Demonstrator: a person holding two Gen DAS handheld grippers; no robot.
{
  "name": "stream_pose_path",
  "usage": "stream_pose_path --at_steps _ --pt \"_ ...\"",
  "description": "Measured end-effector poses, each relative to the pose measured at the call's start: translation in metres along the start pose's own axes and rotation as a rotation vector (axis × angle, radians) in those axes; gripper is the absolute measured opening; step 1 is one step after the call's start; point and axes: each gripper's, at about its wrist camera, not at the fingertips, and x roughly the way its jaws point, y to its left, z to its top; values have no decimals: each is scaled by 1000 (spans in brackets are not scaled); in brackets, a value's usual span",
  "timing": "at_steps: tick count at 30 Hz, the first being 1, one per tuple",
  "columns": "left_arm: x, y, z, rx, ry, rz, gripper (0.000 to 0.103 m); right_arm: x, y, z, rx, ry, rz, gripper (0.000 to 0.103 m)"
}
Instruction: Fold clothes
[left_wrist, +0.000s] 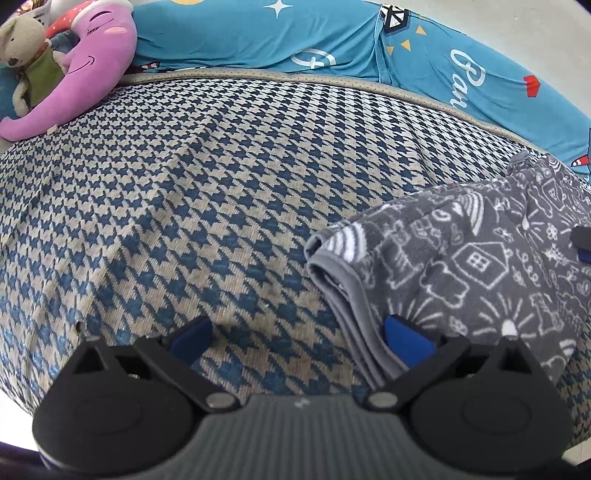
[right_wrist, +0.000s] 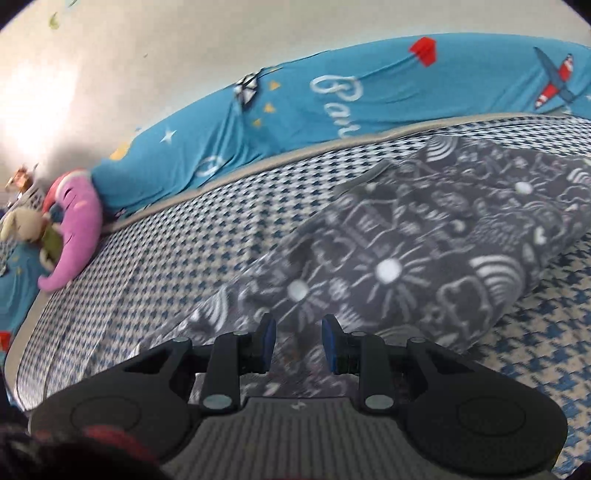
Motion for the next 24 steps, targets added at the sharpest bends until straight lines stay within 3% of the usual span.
stream_pose_path --at_steps 9,24 --pt "-12 10 -9 -23 -23 0 103 11 28 -22 -120 65 56 27" --pt "-15 9 -27 66 9 65 103 20 42 -41 -231 110 4 28"
